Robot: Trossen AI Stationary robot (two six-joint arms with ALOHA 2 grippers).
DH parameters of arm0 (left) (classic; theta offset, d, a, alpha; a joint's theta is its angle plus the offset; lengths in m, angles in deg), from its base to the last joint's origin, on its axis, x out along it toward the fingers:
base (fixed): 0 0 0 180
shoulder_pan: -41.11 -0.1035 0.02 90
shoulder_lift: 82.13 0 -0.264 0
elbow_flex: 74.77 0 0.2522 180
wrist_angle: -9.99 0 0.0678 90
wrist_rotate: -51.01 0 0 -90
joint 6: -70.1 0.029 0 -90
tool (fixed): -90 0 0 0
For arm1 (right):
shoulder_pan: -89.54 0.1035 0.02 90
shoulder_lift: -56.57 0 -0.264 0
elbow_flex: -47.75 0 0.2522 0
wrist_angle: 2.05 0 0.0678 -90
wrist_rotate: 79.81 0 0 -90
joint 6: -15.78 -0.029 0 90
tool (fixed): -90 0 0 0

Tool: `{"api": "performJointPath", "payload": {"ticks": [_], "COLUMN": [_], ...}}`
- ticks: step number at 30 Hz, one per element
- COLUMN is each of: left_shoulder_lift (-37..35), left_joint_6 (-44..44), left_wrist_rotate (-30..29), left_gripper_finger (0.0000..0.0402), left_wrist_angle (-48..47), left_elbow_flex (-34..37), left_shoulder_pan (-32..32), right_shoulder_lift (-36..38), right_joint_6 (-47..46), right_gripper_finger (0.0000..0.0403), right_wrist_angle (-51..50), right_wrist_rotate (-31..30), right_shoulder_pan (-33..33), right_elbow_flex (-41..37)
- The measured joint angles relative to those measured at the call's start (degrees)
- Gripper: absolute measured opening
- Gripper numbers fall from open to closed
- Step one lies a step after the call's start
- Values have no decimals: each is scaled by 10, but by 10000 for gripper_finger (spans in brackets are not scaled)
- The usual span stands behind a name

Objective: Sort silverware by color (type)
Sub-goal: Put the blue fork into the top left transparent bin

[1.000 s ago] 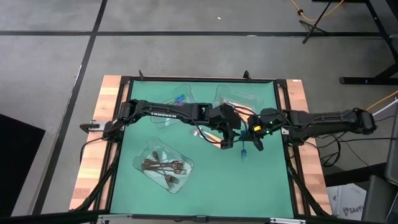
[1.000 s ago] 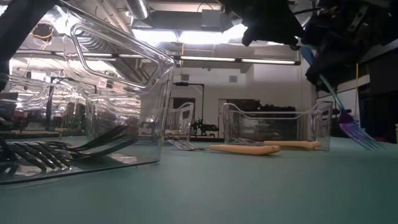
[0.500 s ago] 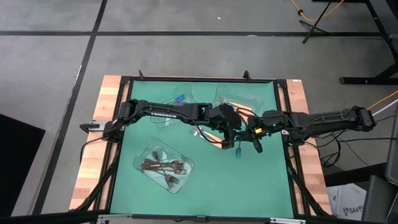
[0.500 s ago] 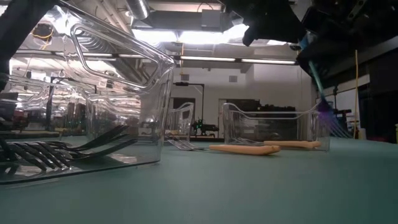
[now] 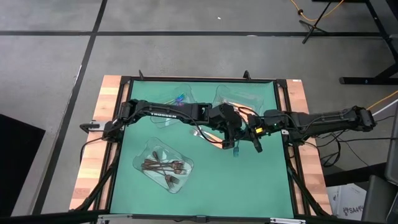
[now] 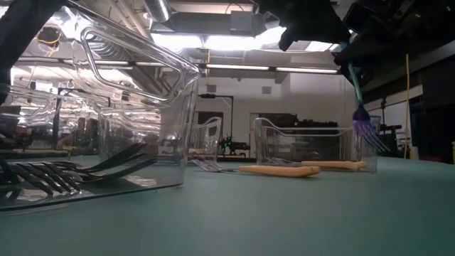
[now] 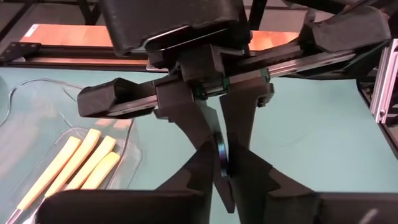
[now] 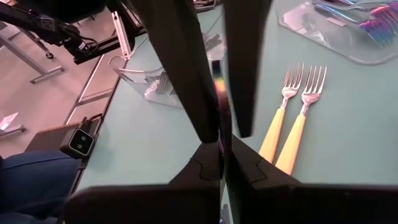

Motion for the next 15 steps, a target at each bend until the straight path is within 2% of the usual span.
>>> {"api": "performJointPath", "payload": {"ticks": [5, 15], "left_shoulder_lift": [0, 0], "left_joint_6": [-2, 0], "left_wrist_rotate": [5, 3], "left_gripper_finger": [7, 3], "left_wrist_angle": [0, -4], "left_elbow_flex": [0, 0], "left_shoulder_pan": [0, 0], "right_shoulder_lift": [0, 0], "right_joint_6": [4, -1], "right_gripper_finger": [0, 15], "right_wrist_angle": [-1, -1], "right_wrist_rotate": [-7, -37], "right_shoulder_pan": [0, 0], "right_elbow_flex": [0, 0]}}
